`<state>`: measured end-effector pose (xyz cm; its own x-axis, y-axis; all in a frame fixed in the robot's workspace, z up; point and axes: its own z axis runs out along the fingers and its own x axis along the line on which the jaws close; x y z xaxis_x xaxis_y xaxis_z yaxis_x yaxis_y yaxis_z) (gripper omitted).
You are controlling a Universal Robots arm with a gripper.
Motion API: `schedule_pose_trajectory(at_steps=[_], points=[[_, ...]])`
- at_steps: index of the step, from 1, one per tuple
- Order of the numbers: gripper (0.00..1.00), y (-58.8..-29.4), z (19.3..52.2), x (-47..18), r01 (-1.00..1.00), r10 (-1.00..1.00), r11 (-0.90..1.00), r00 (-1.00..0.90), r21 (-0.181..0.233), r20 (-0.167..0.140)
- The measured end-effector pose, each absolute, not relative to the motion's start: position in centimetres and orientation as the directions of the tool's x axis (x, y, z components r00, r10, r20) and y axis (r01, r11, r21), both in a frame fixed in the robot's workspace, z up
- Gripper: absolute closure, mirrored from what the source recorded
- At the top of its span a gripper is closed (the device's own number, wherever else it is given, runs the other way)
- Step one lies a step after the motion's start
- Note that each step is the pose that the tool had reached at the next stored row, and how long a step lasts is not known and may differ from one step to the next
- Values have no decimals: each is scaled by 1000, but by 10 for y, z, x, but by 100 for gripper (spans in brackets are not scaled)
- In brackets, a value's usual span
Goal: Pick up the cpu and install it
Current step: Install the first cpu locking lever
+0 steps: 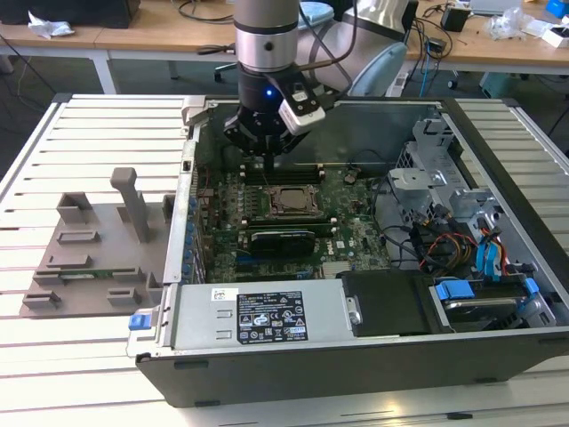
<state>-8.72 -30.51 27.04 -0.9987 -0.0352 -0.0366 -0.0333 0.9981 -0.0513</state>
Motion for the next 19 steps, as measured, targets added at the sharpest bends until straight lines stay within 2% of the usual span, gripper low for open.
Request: schedule_pose_trajectory(at_steps=[19], points=[[90, -275, 262, -119, -33, -35, 998, -999, -51, -37]])
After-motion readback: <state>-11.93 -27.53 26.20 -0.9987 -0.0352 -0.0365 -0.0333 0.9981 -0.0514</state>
